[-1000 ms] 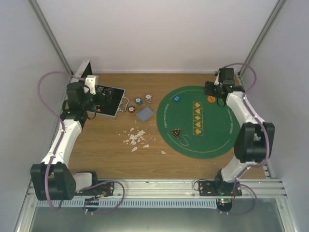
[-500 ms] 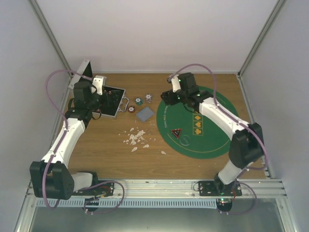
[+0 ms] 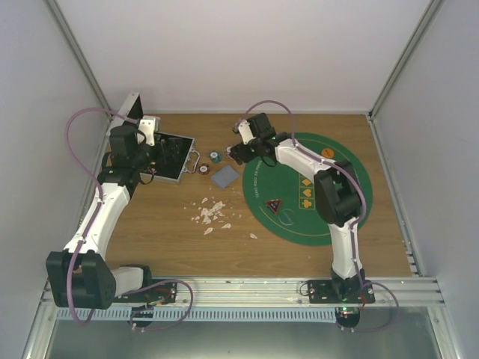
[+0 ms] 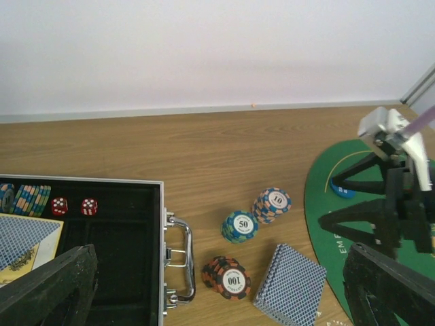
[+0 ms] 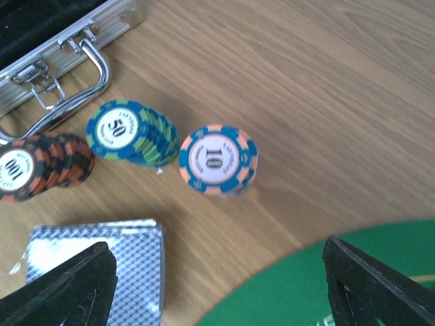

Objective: Distribute texas hold em gaming equipment

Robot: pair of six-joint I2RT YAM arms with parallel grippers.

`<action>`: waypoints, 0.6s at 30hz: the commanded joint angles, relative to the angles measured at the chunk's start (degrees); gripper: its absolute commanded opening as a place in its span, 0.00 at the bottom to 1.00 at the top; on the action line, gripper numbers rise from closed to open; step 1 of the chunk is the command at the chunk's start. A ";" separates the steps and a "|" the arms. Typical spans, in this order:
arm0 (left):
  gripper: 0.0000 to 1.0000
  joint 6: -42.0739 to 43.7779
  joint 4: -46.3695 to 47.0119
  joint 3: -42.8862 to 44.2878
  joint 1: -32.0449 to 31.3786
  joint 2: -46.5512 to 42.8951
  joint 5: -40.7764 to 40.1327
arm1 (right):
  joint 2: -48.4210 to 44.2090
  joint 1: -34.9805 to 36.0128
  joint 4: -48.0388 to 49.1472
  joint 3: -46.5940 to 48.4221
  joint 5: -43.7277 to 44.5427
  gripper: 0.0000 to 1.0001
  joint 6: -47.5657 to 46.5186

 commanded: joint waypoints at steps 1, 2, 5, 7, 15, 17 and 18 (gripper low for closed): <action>0.99 -0.36 1.58 1.31 0.34 -1.21 0.49 | 5.22 1.09 -0.68 5.80 -0.39 0.84 -2.37; 0.99 -0.48 1.59 1.30 0.34 -1.21 0.58 | 6.33 1.26 -0.96 6.97 -0.17 0.84 -2.53; 0.99 -1.23 1.65 1.43 0.34 -0.82 2.16 | 9.61 1.54 -2.55 11.60 0.50 0.82 -2.99; 0.99 -1.60 1.81 1.48 0.34 -0.61 3.31 | 11.98 1.56 -3.92 14.73 0.91 0.78 -2.90; 0.99 -1.80 1.84 1.48 0.34 -0.79 3.31 | 17.57 1.66 -6.15 21.14 -0.05 0.76 -2.60; 0.99 -1.84 1.90 1.48 0.32 -0.75 3.31 | 18.36 1.64 -6.41 21.93 0.19 0.77 -2.62; 0.99 -1.82 1.82 1.48 0.33 -0.72 3.31 | 18.46 1.64 -6.48 22.08 0.24 0.76 -2.66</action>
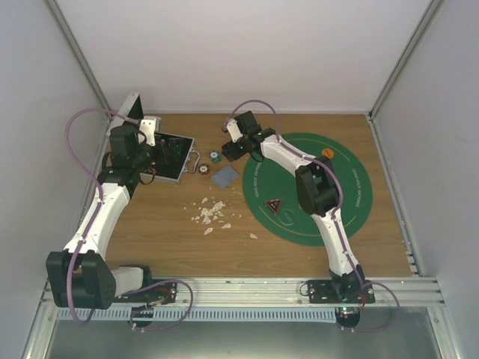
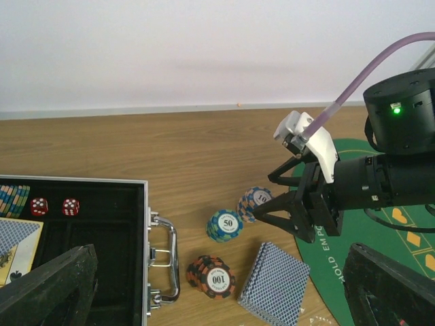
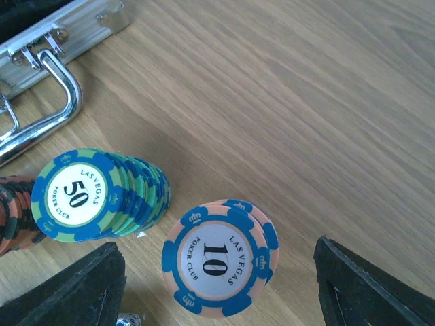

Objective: Distribute texas hold em gaming equipment

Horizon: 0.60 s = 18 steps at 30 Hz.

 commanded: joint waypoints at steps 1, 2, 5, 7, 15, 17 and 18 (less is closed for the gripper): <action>0.99 -0.69 1.83 1.46 0.29 -0.74 1.00 | 2.11 0.53 -2.00 2.52 0.39 0.76 -0.40; 0.99 -0.70 1.85 1.53 0.29 -0.76 1.14 | 2.30 0.53 -2.02 2.65 0.68 0.76 -0.41; 0.99 -0.74 1.90 1.54 0.29 -0.87 1.40 | 2.92 0.53 -2.42 3.13 1.64 0.75 -0.49; 0.99 -0.86 1.99 1.54 0.26 -0.89 1.53 | 3.20 0.53 -2.59 3.38 1.87 0.75 -0.50; 0.99 -1.07 2.05 1.53 0.29 -0.85 2.05 | 4.78 0.49 -3.67 5.57 1.44 0.72 -0.59; 0.99 -1.10 2.10 1.54 0.29 -0.83 2.14 | 4.96 0.53 -3.76 5.94 1.56 0.71 -0.51; 0.99 -1.18 2.16 1.52 0.29 -0.86 2.19 | 5.01 0.53 -3.85 6.09 1.60 0.70 -0.50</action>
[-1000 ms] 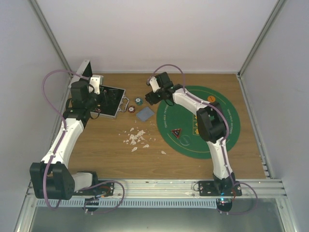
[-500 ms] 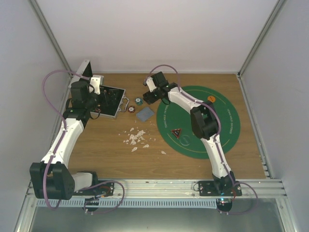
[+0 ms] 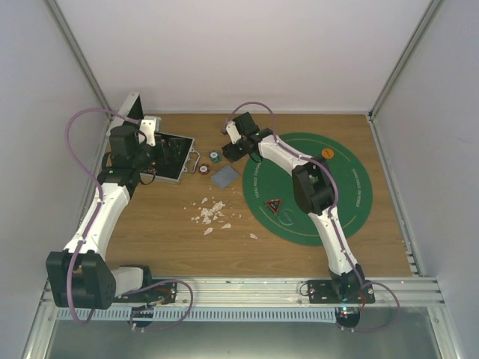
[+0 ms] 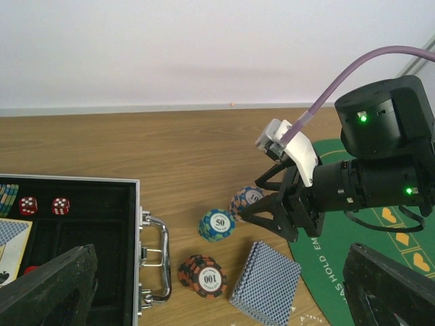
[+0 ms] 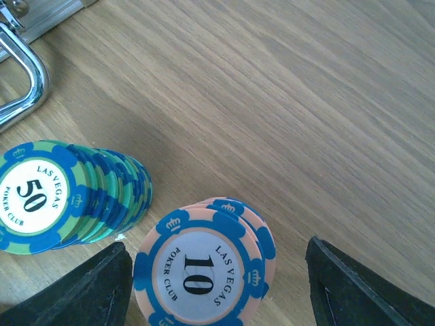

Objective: Distribute texas hold em gaming equipment

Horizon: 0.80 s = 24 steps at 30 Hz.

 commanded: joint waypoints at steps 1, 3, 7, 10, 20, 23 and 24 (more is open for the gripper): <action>0.99 -0.31 2.13 1.54 0.29 -0.80 1.22 | 1.42 0.54 -1.13 2.47 0.32 0.69 -0.40; 0.99 -0.40 2.13 1.54 0.29 -0.82 1.39 | 1.64 0.53 -1.25 2.77 0.36 0.67 -0.32; 0.99 -0.48 2.11 1.50 0.29 -0.80 1.51 | 2.24 0.54 -1.72 3.38 0.41 0.63 -0.31; 0.99 -0.56 2.23 1.51 0.29 -0.75 1.72 | 2.61 0.53 -2.11 3.85 0.43 0.62 -0.31; 0.99 -0.98 2.43 1.47 2.13 -0.64 2.64 | 3.28 0.53 -2.78 4.68 0.39 0.60 -0.39; 0.99 -1.09 2.57 1.46 2.30 -0.63 2.92 | 3.28 0.57 -2.68 4.67 0.46 0.57 -0.47; 0.99 -1.10 2.56 1.45 2.35 -0.56 3.05 | 3.28 0.58 -2.70 4.66 0.39 0.56 -0.48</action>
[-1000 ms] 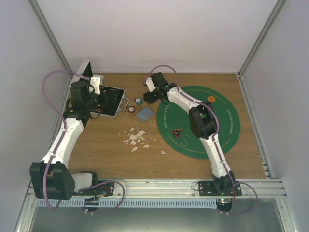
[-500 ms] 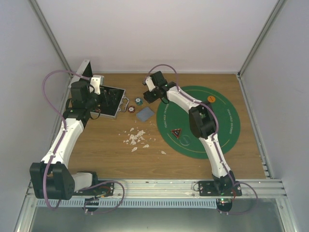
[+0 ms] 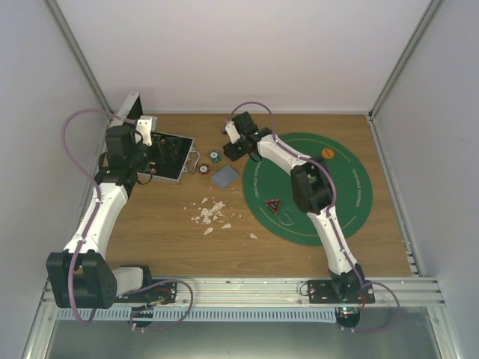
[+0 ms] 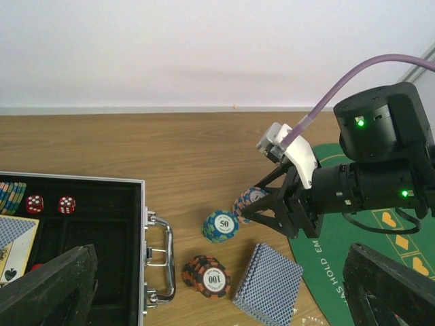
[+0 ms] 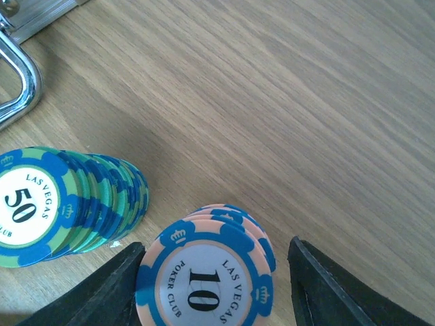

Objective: Distribute texas hold em gaming equipment

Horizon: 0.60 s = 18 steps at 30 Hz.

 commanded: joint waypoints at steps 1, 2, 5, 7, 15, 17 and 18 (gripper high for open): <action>0.99 -0.96 2.58 1.39 0.59 -0.59 1.46 | 1.62 0.55 -0.74 1.88 0.17 0.54 -0.48; 0.99 -1.01 2.57 1.43 0.69 -0.58 1.51 | 1.69 0.53 -0.72 1.86 0.16 0.53 -0.48; 0.99 -1.18 2.80 1.37 0.91 -0.56 1.77 | 1.68 0.54 -0.73 1.88 0.28 0.49 -0.48; 0.99 -1.30 2.85 1.29 1.01 -0.56 2.01 | 1.62 0.57 -0.65 1.96 0.24 0.47 -0.48; 0.99 -1.79 3.19 1.19 1.92 -0.17 3.08 | 1.36 0.62 -0.67 2.75 0.23 0.47 -0.48; 0.99 -1.96 3.28 1.19 2.07 -0.07 3.36 | 1.27 0.61 -0.75 2.75 0.20 0.46 -0.48; 0.99 -2.02 3.35 1.15 2.14 -0.04 3.55 | 1.20 0.62 -0.77 2.75 0.19 0.45 -0.48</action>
